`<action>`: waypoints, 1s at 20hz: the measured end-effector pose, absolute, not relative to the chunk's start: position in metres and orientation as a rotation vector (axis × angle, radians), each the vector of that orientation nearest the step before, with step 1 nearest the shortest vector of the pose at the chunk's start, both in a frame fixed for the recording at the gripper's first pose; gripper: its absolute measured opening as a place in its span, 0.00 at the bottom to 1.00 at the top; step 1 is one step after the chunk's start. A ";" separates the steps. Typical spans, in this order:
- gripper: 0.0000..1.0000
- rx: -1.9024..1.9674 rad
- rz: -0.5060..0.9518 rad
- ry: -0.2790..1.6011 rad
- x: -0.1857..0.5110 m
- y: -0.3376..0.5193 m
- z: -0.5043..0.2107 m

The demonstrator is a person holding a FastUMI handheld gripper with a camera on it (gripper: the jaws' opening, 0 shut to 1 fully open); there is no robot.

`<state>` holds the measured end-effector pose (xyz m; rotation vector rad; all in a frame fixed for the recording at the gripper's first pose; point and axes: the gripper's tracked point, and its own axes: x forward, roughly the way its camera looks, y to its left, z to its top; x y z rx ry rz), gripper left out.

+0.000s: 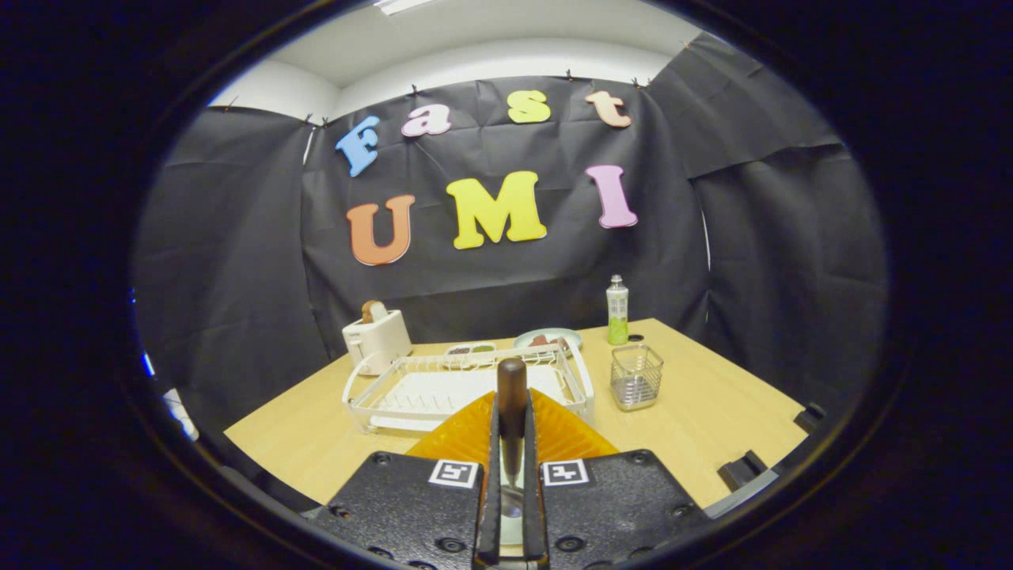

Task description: Take the plate from the dish rack, then take the spoon from the basket and place it into the plate.

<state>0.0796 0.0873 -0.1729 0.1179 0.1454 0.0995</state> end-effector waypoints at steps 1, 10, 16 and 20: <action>0.16 0.107 0.090 0.155 0.084 0.088 -0.182; 0.18 -0.005 0.027 0.142 0.089 0.091 -0.221; 0.22 -0.023 0.004 0.134 0.084 0.075 -0.223; 0.27 -0.009 0.009 0.145 0.080 0.064 -0.218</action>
